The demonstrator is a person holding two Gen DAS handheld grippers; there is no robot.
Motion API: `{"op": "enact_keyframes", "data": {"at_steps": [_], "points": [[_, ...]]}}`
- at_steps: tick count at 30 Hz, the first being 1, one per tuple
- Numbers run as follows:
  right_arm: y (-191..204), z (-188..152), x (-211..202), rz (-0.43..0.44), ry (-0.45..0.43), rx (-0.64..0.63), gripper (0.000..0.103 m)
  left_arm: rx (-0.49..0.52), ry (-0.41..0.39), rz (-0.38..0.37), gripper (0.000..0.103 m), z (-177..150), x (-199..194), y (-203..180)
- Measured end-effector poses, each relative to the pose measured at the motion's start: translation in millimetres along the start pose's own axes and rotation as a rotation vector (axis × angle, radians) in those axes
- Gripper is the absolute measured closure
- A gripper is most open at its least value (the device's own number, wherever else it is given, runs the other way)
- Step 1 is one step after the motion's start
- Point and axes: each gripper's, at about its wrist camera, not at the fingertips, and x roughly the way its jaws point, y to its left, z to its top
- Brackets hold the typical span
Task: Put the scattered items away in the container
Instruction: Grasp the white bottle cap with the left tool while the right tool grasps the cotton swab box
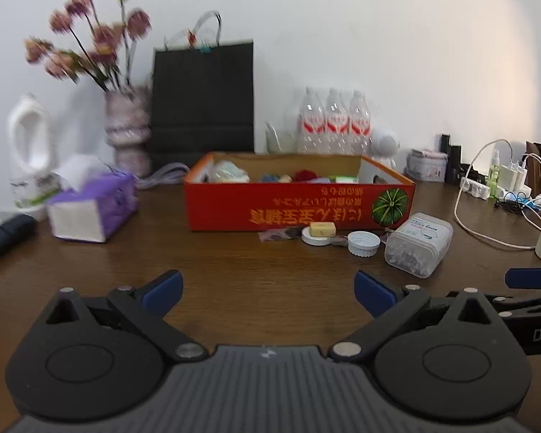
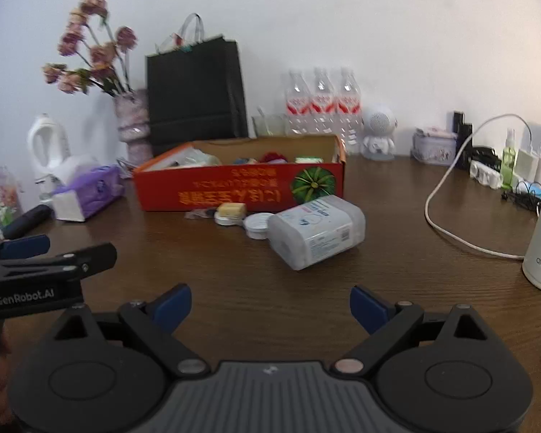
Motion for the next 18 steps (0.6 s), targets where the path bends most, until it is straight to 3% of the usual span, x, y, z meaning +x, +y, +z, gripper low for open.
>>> {"op": "enact_keyframes", "data": {"at_steps": [7,12,15,18], "points": [[-24.8,49.5,45.4,-0.007,0.071,0.052,0.005,0.063,0.046,-0.063,0.000,36.5,72.1,-6.2],[-41.5,62.6,101.7,0.028,0.163,0.256,0.005,0.114,0.082,-0.088,0.000,44.2,113.9,-14.8],[-47.2,68.9,120.4,-0.055,0.161,0.356,0.005,0.106,0.098,-0.124,0.000,42.3,119.7,-11.4],[-50.0,69.6,129.8,-0.074,0.169,0.338,0.010,0.149,0.095,-0.168,0.000,38.6,120.3,-15.4]]}}
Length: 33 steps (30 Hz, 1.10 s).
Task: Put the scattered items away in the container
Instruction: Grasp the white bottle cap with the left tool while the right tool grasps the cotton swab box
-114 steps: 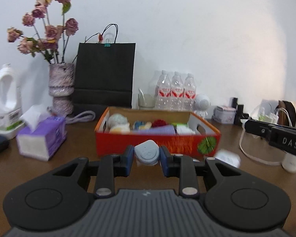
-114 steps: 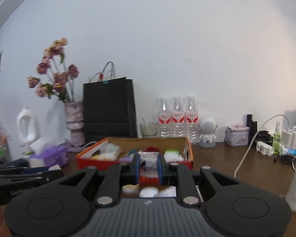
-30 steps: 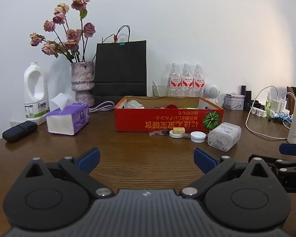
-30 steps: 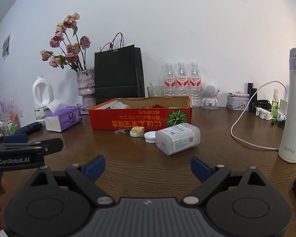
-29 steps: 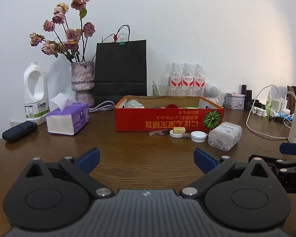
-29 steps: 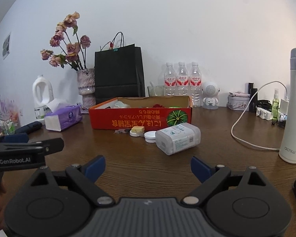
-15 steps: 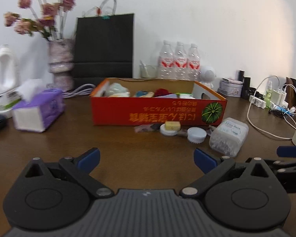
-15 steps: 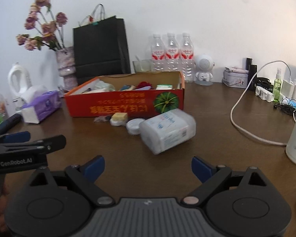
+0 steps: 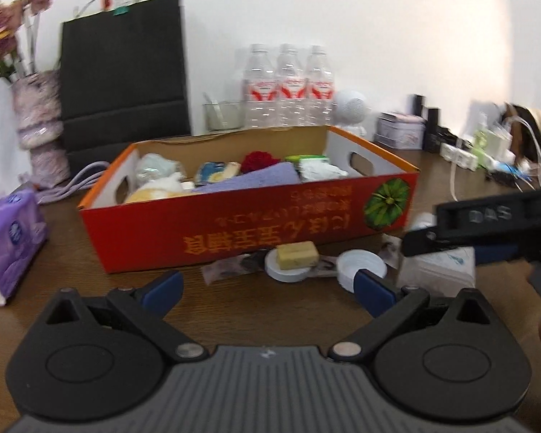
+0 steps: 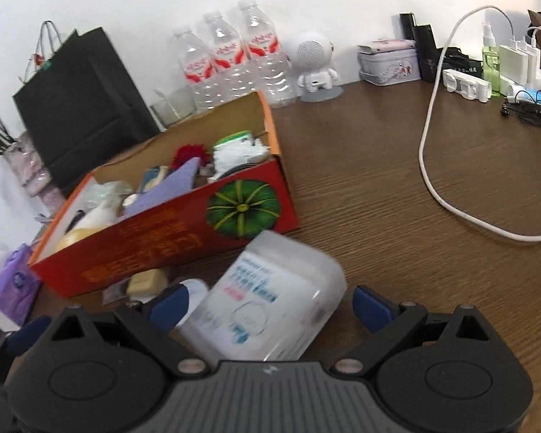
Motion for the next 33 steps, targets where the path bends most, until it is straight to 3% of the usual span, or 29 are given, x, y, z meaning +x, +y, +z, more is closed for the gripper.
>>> {"op": "enact_keyframes", "data": {"at_steps": [2,4,6,10,14,17,18,19,23,28,33], "points": [[0.4,1.1,-3.4,-0.009,-0.012,-0.091,0.011,0.045,-0.002,-0.029,0.003,-0.2,2.7,-7.0],[-2.1,3.9,-11.7,-0.099,-0.034,-0.163,0.015,0.063,0.012,-0.057,0.015,0.4,6.7,-13.3],[-12.1,9.5,-18.9,-0.121,-0.042,-0.184,0.021,0.059,0.042,-0.094,0.027,2.6,14.0,-19.4],[-36.6,12.8,-22.5,-0.034,-0.031,-0.119,0.022,0.049,0.078,-0.134,0.028,7.8,29.4,-36.1],[-41.8,11.5,-21.7,-0.005,-0.034,-0.091,0.016,0.000,0.136,-0.126,0.027,13.9,47.8,-51.0],[-42.9,8.1,-21.9,0.015,-0.049,-0.078,0.016,-0.038,0.153,-0.088,0.046,16.3,56.7,-56.2],[-43.7,6.5,-21.9,0.024,-0.049,-0.075,0.016,-0.042,0.150,-0.083,0.059,17.0,57.6,-57.3],[-44.7,5.4,-21.2,0.035,-0.043,-0.074,0.016,-0.044,0.151,-0.084,0.062,17.6,58.3,-58.2],[-39.2,-0.9,-19.6,0.073,-0.017,-0.119,0.025,-0.064,0.162,-0.068,0.062,14.4,49.6,-57.2],[-15.7,-21.3,-24.9,0.143,0.043,-0.292,0.031,-0.119,0.174,-0.064,0.062,-2.5,7.7,-39.9],[20.7,-52.4,-40.9,0.213,0.074,-0.445,0.031,-0.135,0.160,0.053,0.062,-25.3,-48.7,-12.4]]}}
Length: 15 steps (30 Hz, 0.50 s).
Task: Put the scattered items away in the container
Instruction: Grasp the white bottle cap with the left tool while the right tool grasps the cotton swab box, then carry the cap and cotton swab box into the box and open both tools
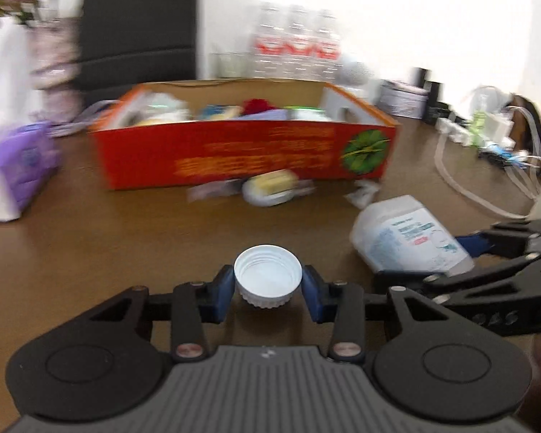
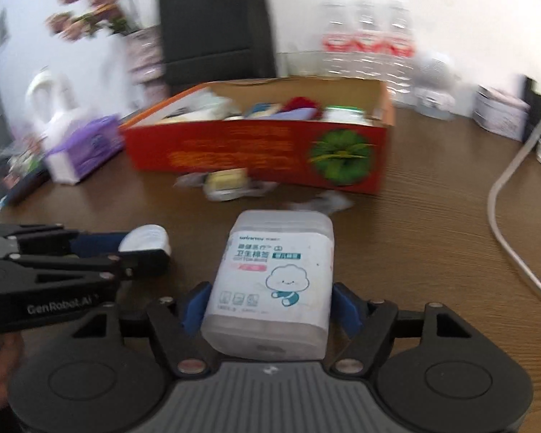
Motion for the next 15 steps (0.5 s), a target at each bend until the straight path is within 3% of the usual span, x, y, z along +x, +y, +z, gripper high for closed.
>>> {"op": "enact_keyframes", "data": {"at_steps": [2,4,6,7,8,10,11,12,13,15], "points": [[13.2,-2.7,-3.1,0.027,-0.015,0.013,0.020,-0.023,0.002,0.020,0.062,-9.7,-13.2,13.4],[24.2,-2.7,0.4,0.018,-0.013,0.028,0.019,-0.039,0.005,0.042,0.062,-17.6,-17.3,22.7],[35.3,-0.5,4.8,-0.024,-0.011,0.014,0.022,-0.044,0.009,0.054,0.062,-21.2,-17.0,29.9],[40.2,0.6,6.9,-0.049,-0.009,0.008,0.026,-0.038,0.000,0.057,0.060,-22.3,-18.4,30.5],[43.3,0.7,8.4,-0.076,-0.008,0.009,0.038,-0.026,-0.012,0.059,0.057,-23.0,-19.9,29.9],[45.8,-2.1,5.8,-0.094,-0.018,0.032,0.038,-0.004,-0.039,0.055,0.037,-23.1,-22.4,28.3],[47.2,-4.6,3.6,-0.095,-0.023,0.040,0.038,-0.002,-0.049,0.056,0.036,-23.5,-22.7,28.1],[48.9,-7.7,1.4,-0.102,-0.029,0.041,0.038,0.000,-0.054,0.056,0.041,-24.2,-22.5,27.8],[51.2,-10.8,-0.8,-0.112,-0.033,0.039,0.038,0.005,-0.051,0.051,0.059,-24.9,-22.5,27.2],[56.1,-17.7,-9.0,-0.122,-0.045,0.044,0.038,0.010,-0.059,0.040,0.062,-26.7,-24.1,25.2]]}}
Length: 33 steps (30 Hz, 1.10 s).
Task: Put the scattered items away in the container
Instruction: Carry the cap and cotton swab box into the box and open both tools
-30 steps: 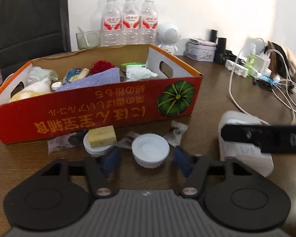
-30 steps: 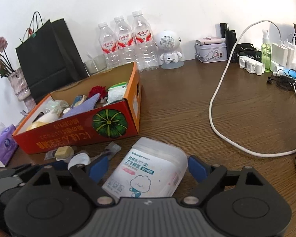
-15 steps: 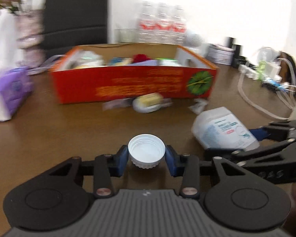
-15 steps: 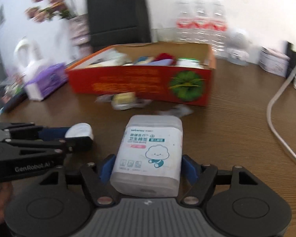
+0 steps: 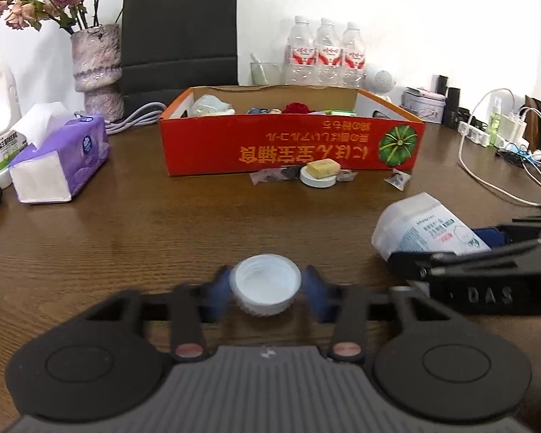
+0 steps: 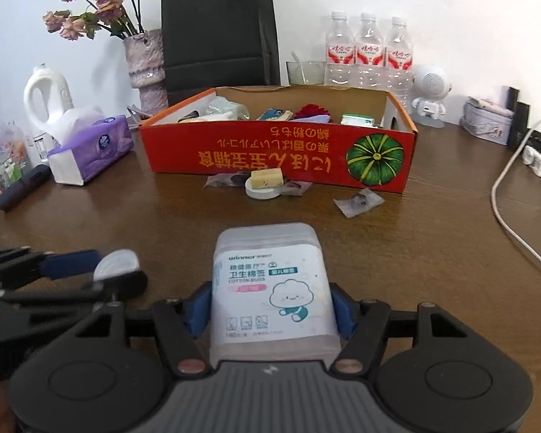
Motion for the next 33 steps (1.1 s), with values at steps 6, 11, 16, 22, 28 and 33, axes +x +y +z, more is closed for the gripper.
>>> {"op": "enact_keyframes", "data": {"at_steps": [6,11,16,22,28,33], "points": [[-4.3,-15.0,-44.2,0.008,-0.100,0.082,0.038,-0.039,-0.093,-0.055,0.062,-0.9,-34.3,2.7],[-10.8,-5.0,-64.2,0.023,-0.205,0.148,0.038,-0.052,-0.186,-0.070,0.062,16.0,-51.8,9.5],[-28.8,70.1,-46.7,0.058,-0.260,0.144,0.038,-0.007,-0.293,-0.062,0.062,85.3,-32.5,33.2],[-26.3,187.8,46.0,0.068,-0.198,0.140,0.038,-0.050,-0.294,-0.062,0.062,189.0,33.5,64.2],[-24.6,228.4,156.4,0.039,0.029,0.176,0.038,-0.107,-0.158,-0.068,0.062,230.4,114.7,77.6],[-25.9,211.9,216.6,0.080,0.223,0.243,0.037,-0.129,-0.104,-0.078,0.062,233.7,147.6,84.9]]}}
